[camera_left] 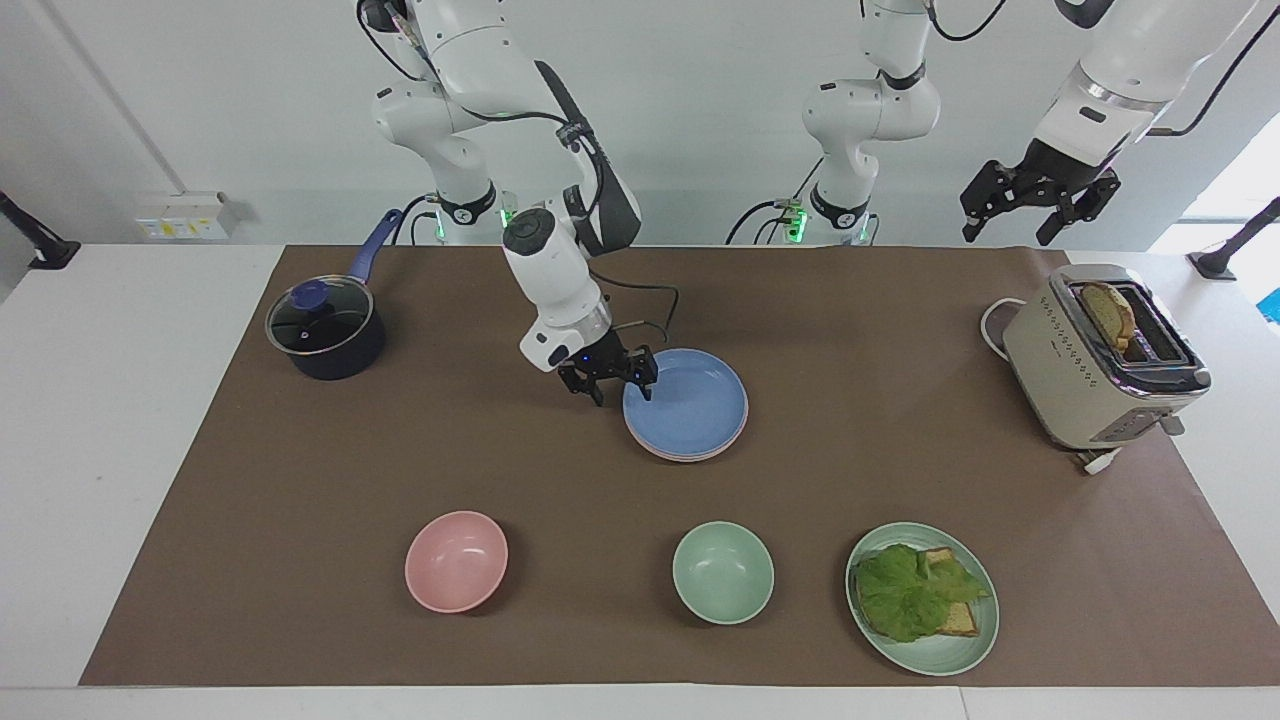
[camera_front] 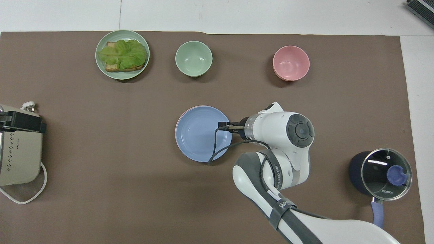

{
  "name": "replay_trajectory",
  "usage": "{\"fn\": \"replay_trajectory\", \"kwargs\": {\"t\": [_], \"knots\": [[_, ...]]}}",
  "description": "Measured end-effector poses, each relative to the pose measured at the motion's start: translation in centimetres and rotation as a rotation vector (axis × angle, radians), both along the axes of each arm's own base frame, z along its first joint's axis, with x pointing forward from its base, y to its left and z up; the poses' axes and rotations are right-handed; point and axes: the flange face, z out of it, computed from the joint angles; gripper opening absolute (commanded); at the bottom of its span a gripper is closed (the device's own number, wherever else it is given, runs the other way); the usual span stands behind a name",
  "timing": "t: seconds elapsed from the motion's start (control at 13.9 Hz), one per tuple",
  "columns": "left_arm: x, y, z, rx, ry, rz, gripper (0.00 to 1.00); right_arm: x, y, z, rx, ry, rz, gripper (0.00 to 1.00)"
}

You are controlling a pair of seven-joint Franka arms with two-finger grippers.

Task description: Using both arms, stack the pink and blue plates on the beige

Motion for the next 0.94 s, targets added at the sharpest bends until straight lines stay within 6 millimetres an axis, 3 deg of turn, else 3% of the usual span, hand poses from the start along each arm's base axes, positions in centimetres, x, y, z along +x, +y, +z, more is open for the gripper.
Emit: {"fn": "replay_trajectory", "kwargs": {"t": [0.22, 0.43, 0.94], "knots": [[0.0, 0.0, 0.0, 0.0, 0.0, 0.0, 1.0, 1.7, -4.8, 4.2, 0.025, -0.041, -0.077, 1.0], [0.0, 0.0, 0.0, 0.0, 0.0, 0.0, 1.0, 2.2, -10.4, 8.7, 0.042, -0.065, -0.153, 1.0], [0.0, 0.0, 0.0, 0.0, 0.0, 0.0, 1.0, -0.4, -21.6, 14.7, -0.126, -0.01, -0.14, 1.0]]}}
